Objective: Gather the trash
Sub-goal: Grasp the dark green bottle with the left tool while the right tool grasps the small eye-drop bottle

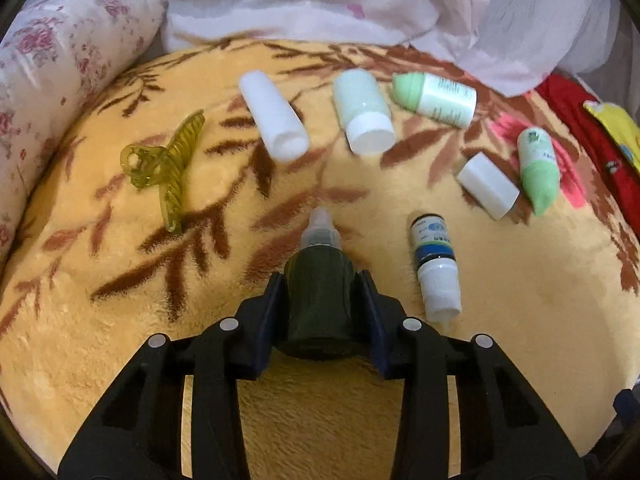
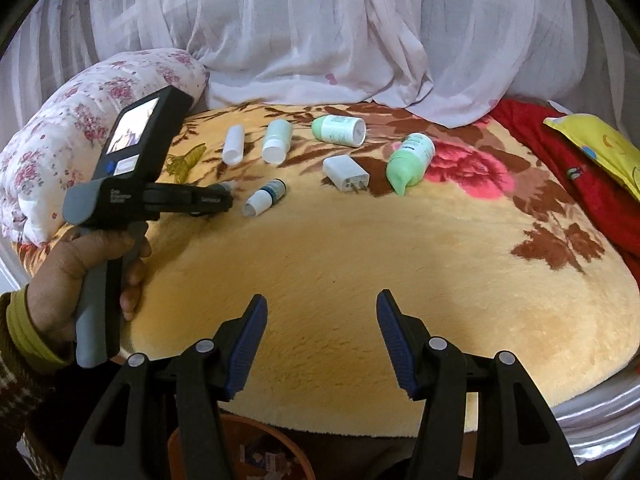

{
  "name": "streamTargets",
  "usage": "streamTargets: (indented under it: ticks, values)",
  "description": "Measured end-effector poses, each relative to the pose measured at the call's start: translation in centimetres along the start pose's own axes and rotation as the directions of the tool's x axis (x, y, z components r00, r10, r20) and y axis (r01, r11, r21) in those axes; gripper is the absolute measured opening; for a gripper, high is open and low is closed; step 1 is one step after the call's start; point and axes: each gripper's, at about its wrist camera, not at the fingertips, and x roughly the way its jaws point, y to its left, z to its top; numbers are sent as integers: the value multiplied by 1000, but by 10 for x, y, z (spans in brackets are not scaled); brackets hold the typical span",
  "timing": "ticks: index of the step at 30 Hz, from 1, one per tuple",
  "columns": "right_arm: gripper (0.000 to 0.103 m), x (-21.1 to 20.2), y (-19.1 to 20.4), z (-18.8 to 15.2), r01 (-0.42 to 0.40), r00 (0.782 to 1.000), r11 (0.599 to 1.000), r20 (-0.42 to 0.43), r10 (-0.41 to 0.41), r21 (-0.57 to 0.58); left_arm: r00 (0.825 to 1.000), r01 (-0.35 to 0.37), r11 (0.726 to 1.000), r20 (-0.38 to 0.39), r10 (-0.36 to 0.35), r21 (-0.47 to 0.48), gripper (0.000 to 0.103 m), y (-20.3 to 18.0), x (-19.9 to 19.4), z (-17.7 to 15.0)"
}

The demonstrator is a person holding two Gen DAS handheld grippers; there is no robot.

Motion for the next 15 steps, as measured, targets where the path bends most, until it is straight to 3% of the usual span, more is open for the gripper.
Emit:
streamTargets:
  ticks: [9, 15]
  values:
    - [56, 13, 21, 34, -12, 999, 999, 46, 14, -42, 994, 18, 1000, 108, -16, -11, 37, 26, -63, -35]
    - [56, 61, 46, 79, -22, 1000, 998, 19, 23, -58, 988, 39, 999, 148, -34, -31, 37, 45, -99, -61]
